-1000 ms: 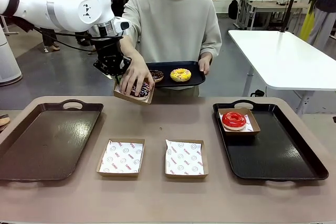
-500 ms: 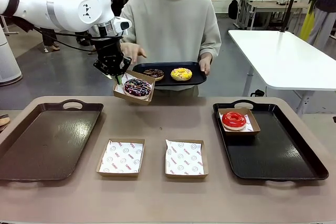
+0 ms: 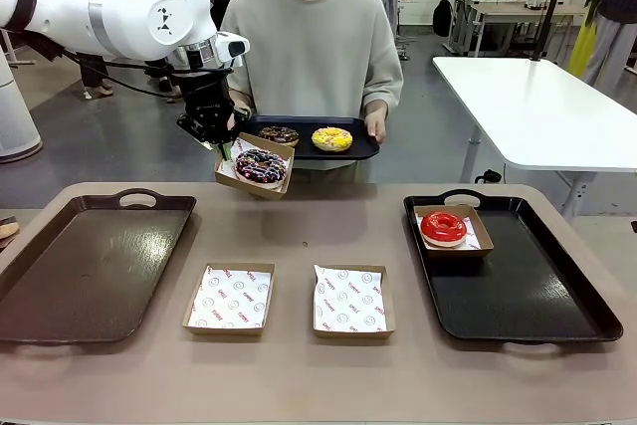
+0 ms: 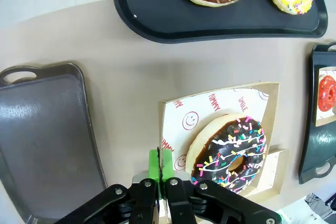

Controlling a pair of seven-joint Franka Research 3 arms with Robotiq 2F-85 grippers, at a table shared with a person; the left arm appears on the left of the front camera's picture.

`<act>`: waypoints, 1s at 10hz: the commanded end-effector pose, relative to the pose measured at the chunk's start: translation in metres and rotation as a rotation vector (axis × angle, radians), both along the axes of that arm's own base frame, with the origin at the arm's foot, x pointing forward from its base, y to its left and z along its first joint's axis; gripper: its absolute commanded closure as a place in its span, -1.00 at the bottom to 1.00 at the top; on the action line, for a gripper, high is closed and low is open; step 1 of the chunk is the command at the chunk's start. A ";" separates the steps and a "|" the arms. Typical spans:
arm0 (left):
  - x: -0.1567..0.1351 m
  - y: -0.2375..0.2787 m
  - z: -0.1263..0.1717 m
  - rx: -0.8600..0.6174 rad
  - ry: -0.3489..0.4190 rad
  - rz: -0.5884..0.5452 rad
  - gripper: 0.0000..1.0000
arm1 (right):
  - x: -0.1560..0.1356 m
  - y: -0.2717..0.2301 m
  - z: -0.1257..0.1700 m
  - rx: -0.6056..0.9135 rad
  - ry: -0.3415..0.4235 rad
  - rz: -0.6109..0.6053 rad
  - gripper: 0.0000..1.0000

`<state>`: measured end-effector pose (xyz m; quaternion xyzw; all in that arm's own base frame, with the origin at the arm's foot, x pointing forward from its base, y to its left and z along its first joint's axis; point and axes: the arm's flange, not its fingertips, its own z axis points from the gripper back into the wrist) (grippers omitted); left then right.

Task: Individually package the donuts and arrange them on the tray.
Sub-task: Place the picked Paper togo box on the Handle tray while simultaneously picking up another Paper togo box from the table with the other hand.

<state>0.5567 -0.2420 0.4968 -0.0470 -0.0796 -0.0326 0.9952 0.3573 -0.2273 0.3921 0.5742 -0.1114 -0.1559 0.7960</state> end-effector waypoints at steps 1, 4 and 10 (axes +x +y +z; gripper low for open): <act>-0.001 0.001 0.000 0.001 -0.002 -0.007 1.00 | -0.004 0.000 0.002 -0.006 0.007 0.016 -1.00; -0.001 0.001 0.000 0.001 -0.002 -0.007 1.00 | -0.004 0.000 0.002 -0.006 0.007 0.016 -1.00; -0.017 0.074 0.032 -0.107 0.021 -0.006 0.97 | 0.029 0.092 0.068 -0.293 0.067 0.141 -1.00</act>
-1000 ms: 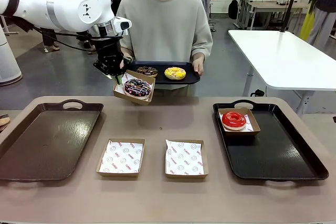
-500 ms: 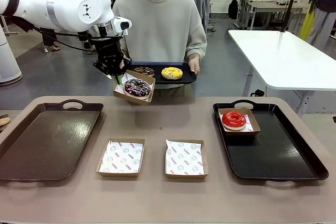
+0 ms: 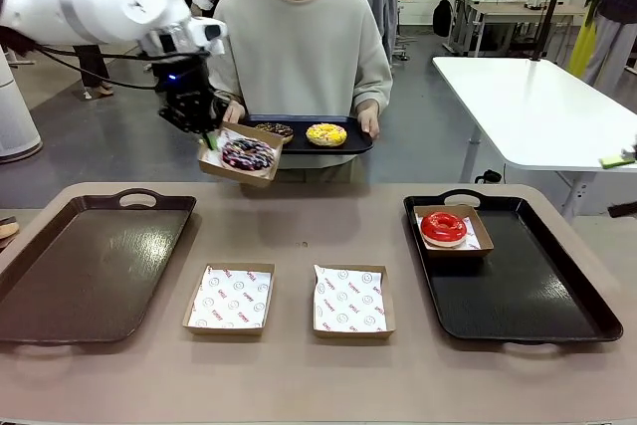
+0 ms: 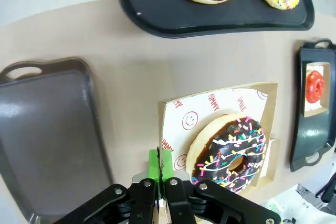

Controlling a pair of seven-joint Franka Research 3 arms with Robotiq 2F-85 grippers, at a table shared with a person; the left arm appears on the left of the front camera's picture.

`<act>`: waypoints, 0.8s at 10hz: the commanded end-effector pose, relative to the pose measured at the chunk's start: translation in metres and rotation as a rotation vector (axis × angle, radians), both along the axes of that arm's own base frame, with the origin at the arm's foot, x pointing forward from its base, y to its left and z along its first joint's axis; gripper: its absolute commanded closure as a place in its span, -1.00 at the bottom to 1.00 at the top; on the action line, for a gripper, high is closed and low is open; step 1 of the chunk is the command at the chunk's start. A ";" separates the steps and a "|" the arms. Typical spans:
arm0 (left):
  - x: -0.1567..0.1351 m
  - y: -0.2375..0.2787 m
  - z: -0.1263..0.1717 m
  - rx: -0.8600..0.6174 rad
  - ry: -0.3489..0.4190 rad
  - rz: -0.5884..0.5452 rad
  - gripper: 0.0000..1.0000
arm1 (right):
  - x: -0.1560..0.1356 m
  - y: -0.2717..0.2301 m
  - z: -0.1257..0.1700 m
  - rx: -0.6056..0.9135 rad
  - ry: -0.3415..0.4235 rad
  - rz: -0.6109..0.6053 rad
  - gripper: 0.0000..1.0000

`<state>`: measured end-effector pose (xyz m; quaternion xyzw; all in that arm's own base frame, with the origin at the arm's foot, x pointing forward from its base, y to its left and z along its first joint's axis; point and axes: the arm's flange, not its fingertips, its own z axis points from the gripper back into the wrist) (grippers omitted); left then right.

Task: Individually package the donuts and arrange them on the tray.
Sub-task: Place the picked Paper togo box on the Handle tray while simultaneously picking up another Paper togo box from the table with the other hand.

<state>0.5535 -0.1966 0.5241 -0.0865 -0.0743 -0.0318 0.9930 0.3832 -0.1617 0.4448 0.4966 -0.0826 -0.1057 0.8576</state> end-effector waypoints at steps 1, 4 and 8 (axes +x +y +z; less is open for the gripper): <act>-0.018 0.056 0.008 -0.044 0.009 0.011 0.97 | 0.014 0.058 0.036 -0.173 0.057 0.051 -1.00; -0.024 0.121 -0.001 -0.039 0.022 0.057 0.97 | 0.025 0.157 0.061 -0.380 0.089 0.111 -1.00; -0.036 0.174 -0.027 0.140 -0.010 0.089 0.97 | 0.028 0.267 0.036 -0.590 0.107 0.164 -1.00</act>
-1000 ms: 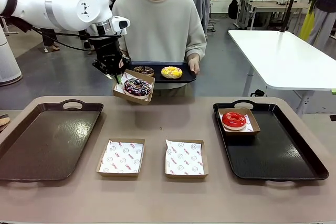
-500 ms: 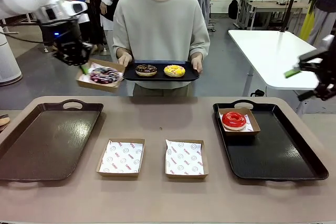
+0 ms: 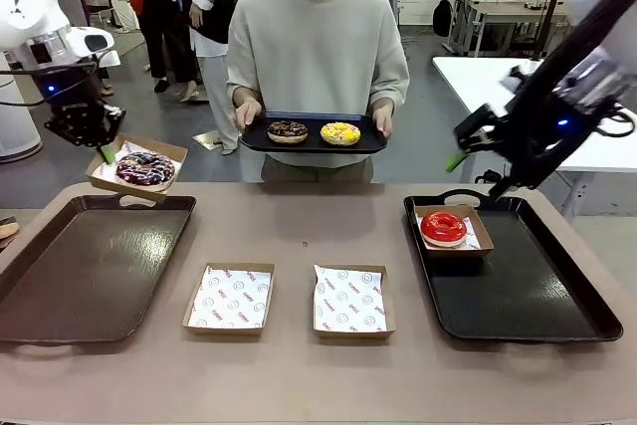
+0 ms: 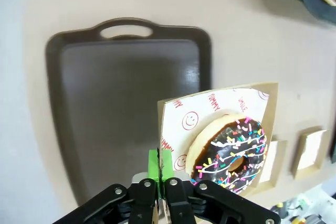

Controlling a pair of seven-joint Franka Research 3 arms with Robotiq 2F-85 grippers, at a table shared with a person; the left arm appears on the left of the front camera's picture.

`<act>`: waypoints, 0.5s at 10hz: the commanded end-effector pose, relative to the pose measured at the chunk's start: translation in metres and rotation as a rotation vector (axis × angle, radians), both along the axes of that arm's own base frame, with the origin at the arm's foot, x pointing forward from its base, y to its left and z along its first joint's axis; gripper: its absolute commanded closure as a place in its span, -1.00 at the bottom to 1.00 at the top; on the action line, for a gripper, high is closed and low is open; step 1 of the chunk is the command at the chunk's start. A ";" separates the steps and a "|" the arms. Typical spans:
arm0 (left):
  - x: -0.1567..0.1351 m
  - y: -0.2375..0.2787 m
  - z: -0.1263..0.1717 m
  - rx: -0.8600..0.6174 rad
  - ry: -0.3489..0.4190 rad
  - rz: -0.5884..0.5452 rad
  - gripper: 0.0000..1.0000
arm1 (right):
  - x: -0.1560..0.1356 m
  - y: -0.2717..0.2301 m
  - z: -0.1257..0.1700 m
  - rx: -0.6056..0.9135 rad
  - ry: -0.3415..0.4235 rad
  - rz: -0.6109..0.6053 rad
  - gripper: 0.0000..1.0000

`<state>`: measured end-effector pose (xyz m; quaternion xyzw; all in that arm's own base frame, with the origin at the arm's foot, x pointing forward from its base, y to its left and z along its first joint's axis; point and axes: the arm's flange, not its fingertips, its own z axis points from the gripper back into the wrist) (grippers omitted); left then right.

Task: Individually package the donuts and arrange them on the tray.
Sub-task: Place the picked Paper togo box on the Handle tray while simultaneously picking up another Paper togo box from the table with the other hand.

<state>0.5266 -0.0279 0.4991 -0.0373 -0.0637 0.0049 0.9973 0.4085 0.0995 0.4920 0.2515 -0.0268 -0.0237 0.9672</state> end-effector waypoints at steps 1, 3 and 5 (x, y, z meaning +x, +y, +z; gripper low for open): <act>-0.009 0.011 -0.008 0.065 -0.026 0.012 0.97 | 0.003 0.025 -0.022 -0.086 0.018 -0.009 -1.00; -0.011 0.019 -0.023 0.092 0.002 -0.004 0.97 | 0.001 0.055 -0.049 -0.121 0.050 0.013 -1.00; -0.013 0.009 -0.026 0.082 -0.007 0.004 0.97 | -0.008 0.065 -0.056 -0.091 0.083 0.047 -1.00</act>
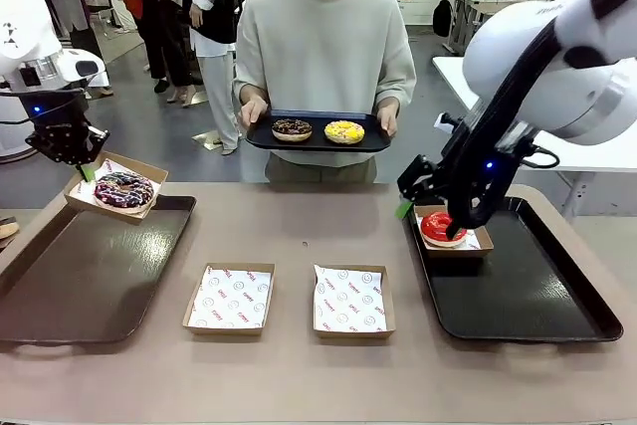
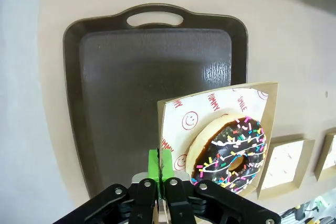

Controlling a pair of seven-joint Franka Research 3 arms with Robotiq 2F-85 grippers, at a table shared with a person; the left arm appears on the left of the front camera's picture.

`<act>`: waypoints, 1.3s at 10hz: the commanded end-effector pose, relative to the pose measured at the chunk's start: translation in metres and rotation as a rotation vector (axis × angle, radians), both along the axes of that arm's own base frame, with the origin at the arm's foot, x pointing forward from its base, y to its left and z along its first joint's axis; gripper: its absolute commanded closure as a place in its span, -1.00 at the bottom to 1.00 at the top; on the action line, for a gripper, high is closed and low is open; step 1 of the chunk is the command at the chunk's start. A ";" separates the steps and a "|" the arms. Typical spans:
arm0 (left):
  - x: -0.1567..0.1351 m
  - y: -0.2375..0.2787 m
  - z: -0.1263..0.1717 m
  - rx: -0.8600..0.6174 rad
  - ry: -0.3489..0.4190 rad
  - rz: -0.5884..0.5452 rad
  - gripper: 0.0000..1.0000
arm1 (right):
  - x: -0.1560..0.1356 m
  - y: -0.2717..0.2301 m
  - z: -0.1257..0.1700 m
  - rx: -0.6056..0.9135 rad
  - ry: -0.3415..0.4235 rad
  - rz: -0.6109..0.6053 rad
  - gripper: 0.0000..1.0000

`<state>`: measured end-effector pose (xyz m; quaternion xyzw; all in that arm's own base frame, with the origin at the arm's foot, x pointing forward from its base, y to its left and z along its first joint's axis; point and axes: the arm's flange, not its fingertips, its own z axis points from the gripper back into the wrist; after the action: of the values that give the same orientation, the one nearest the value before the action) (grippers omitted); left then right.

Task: Individually package the donuts and arrange them on the tray.
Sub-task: Place the picked Paper togo box on the Handle tray while simultaneously picking up another Paper togo box from the table with the other hand.

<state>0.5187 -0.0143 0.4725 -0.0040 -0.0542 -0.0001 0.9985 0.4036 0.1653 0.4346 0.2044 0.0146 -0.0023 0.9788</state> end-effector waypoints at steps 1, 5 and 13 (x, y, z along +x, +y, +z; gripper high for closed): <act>0.001 0.002 0.003 0.000 -0.002 0.003 0.97 | -0.012 -0.008 0.009 0.058 0.019 0.009 -1.00; 0.001 0.002 0.003 0.000 -0.002 0.003 0.97 | 0.000 0.000 0.000 0.000 0.000 0.000 -1.00; 0.005 0.010 -0.022 0.033 0.040 0.040 0.97 | -0.003 0.067 -0.015 -0.213 0.019 0.046 -1.00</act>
<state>0.5222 -0.0099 0.4541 -0.0029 -0.0353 0.0053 0.9994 0.3888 0.2152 0.4226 0.1301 0.0273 0.0295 0.9907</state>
